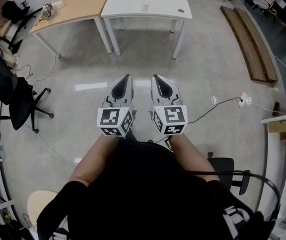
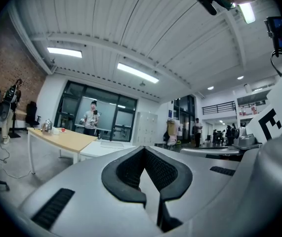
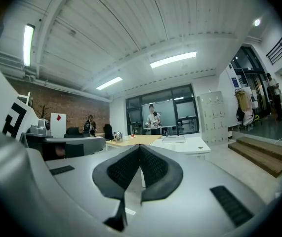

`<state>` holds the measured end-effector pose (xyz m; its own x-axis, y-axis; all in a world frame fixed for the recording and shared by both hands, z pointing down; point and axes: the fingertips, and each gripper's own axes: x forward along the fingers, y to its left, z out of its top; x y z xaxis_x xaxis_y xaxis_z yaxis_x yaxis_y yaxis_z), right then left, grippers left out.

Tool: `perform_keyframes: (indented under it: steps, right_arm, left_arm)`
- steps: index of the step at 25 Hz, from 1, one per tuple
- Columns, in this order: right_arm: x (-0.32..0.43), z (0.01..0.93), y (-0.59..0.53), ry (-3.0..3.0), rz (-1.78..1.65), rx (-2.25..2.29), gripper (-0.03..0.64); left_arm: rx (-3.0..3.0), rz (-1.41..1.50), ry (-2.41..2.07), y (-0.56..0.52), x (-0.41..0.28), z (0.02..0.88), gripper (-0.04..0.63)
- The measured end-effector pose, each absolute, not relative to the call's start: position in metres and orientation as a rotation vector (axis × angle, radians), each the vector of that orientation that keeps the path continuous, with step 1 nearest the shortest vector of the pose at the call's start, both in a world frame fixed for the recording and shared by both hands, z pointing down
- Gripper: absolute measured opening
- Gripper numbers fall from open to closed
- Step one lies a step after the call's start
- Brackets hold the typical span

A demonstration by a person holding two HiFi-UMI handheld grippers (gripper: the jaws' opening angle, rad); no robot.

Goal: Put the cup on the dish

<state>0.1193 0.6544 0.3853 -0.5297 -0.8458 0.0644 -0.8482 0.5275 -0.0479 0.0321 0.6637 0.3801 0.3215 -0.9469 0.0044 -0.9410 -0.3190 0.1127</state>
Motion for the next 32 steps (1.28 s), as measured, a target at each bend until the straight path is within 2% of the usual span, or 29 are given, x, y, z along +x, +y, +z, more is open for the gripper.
perform_keyframes:
  steps: [16, 32]
  right_arm:
    - [0.085, 0.404, 0.588, -2.584, 0.148, 1.575, 0.014]
    - [-0.036, 0.421, 0.486, -2.536, 0.166, 1.562, 0.014]
  left_arm:
    - [2.506, -0.109, -1.591, 0.587, 0.004, 0.401, 0.008]
    - [2.534, -0.174, -1.532, 0.485, -0.110, 0.402, 0.008]
